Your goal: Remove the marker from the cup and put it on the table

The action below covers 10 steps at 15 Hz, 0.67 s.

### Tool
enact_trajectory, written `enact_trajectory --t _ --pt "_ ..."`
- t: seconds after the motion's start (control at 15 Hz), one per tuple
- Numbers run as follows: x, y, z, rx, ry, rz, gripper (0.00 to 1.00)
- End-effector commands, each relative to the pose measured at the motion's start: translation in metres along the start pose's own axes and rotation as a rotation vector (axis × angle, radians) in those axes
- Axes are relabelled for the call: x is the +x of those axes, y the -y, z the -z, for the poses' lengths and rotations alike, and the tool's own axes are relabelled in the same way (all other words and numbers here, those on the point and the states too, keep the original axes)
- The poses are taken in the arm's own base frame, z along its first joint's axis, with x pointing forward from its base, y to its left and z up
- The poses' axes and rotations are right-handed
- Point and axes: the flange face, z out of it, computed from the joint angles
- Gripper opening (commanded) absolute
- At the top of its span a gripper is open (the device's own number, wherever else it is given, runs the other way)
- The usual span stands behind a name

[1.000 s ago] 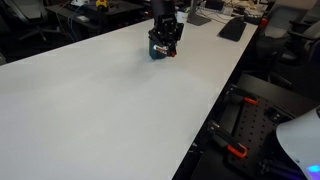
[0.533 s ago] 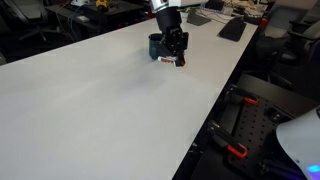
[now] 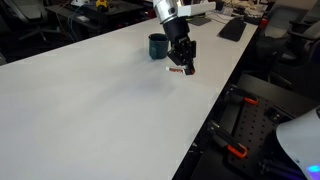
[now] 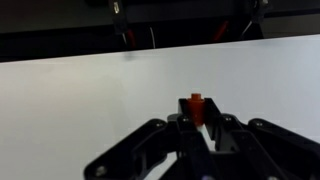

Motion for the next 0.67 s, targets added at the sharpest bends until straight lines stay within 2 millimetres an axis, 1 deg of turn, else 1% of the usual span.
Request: enact_trajectory --t 0.0,0.13,0.2,0.27,0.4,0.6 --pt "-0.0036 -0.0029 -0.0092 -0.013 0.027 0.014 0.05" --pt "-0.0021 -0.0032 -0.0132 -0.015 0.035 0.012 0.05" --pt "-0.0012 -0.0033 -0.0146 -0.014 0.038 0.002 0.35" --pt "-0.0005 -0.0036 -0.0157 -0.016 0.040 0.002 0.45" --pt "0.0006 -0.0041 -0.0171 -0.015 0.045 -0.004 0.58" --pt "0.0001 -0.0050 -0.0174 -0.014 0.052 -0.016 0.82"
